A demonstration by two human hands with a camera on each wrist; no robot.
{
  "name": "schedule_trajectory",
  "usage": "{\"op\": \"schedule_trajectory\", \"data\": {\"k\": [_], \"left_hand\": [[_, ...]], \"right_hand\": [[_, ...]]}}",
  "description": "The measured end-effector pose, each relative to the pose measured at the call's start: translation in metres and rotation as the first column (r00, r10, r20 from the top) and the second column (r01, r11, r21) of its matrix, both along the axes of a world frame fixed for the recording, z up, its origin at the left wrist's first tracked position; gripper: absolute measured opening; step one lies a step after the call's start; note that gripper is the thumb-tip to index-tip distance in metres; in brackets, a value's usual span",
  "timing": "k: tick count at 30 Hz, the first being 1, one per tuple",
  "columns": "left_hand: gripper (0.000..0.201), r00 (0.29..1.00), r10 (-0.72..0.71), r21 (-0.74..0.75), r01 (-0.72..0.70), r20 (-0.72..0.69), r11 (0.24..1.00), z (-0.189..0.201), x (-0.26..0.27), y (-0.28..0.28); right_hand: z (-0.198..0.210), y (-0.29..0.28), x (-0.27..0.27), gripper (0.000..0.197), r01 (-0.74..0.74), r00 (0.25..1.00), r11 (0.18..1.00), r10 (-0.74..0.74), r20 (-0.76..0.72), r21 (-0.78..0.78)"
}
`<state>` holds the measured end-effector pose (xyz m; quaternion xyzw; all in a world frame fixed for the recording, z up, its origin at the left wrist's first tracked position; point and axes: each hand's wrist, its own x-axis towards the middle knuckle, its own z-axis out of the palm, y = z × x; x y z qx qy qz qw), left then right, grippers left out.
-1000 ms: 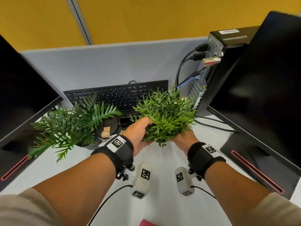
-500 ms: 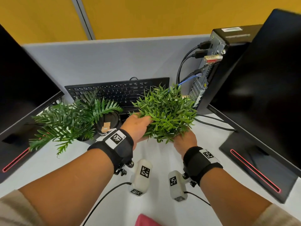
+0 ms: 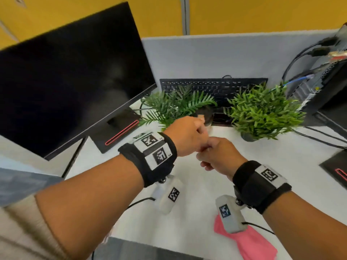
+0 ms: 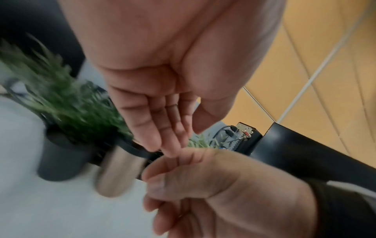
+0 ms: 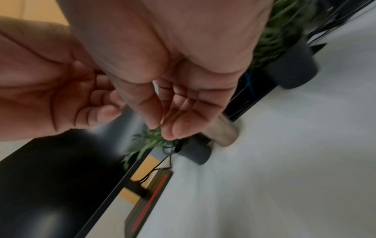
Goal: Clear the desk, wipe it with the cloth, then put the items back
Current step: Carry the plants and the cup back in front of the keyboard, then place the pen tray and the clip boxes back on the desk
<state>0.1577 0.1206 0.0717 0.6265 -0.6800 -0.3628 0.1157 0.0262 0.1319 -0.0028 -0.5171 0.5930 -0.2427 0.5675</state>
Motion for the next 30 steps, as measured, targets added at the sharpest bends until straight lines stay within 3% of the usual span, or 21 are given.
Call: {"op": "schedule_trajectory", "data": {"k": [4, 10, 14, 19, 21, 26, 30], "left_hand": [[0.006, 0.991, 0.006, -0.008, -0.005, 0.134, 1.0, -0.001, 0.098, 0.037], [0.011, 0.948, 0.108, -0.014, -0.109, 0.3, 0.994, -0.036, 0.234, 0.098], [0.017, 0.918, 0.062, 0.035, -0.082, 0.391, 0.996, -0.069, 0.291, 0.127], [0.037, 0.854, -0.244, 0.187, 0.176, 0.459, 0.967, -0.116, 0.317, 0.165], [0.034, 0.803, -0.332, 0.191, 0.273, 0.495, 0.943, -0.135, 0.319, 0.175], [0.026, 0.797, -0.325, 0.113, 0.312, 0.508, 0.943, -0.159, 0.326, 0.179], [0.024, 0.799, -0.328, 0.08, 0.335, 0.503, 0.939, -0.166, 0.329, 0.176]], "right_hand": [[0.006, 0.026, 0.077, 0.007, -0.083, 0.997, 0.996, 0.082, -0.013, -0.035], [-0.02, 0.07, 0.178, 0.008, -0.241, 0.966, 0.969, 0.234, -0.108, -0.056], [-0.048, 0.089, 0.227, 0.016, -0.369, 0.897, 0.912, 0.299, -0.326, -0.18], [-0.077, 0.099, 0.268, 0.032, -0.555, 0.739, 0.813, 0.385, -0.553, -0.175], [-0.086, 0.098, 0.279, 0.038, -0.588, 0.702, 0.793, 0.402, -0.589, -0.16], [-0.098, 0.094, 0.296, 0.038, -0.636, 0.631, 0.75, 0.37, -0.682, -0.182], [-0.098, 0.089, 0.298, 0.037, -0.636, 0.639, 0.746, 0.368, -0.676, -0.195]]}}
